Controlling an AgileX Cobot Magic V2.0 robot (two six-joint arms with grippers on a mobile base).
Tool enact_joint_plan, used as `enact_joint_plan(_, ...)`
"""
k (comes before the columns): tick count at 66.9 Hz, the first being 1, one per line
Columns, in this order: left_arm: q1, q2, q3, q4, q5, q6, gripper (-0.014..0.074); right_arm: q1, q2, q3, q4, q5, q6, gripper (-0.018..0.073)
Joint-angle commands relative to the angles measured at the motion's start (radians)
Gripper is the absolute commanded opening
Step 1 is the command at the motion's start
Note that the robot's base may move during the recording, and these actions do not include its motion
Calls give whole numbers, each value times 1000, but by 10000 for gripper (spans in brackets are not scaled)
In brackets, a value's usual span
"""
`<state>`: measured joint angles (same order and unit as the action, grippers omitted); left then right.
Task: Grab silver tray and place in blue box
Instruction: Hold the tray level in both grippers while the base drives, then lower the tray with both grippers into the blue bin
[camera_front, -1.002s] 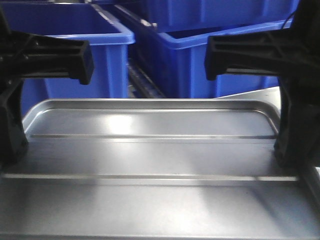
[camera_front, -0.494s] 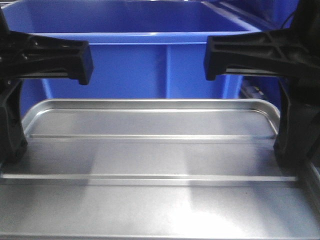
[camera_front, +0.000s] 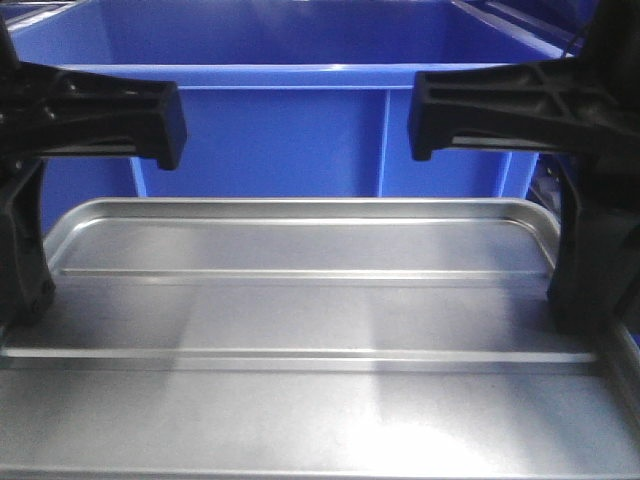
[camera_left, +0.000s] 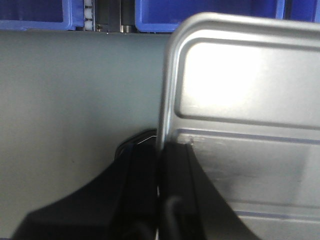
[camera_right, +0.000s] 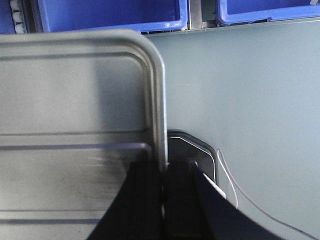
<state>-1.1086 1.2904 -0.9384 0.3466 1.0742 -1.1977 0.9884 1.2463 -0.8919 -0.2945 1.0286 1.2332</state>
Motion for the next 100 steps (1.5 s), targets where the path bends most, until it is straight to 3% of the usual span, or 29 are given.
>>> enact_joint_plan(1, -8, -25, -32, 6, -35, -3, -100, 1, -31, -27, -27, -53, 2, 57)
enact_joint_plan(100, -8, -25, -32, 11, -39, -3, -100, 1, -31, -27, -40, -76, 2, 57)
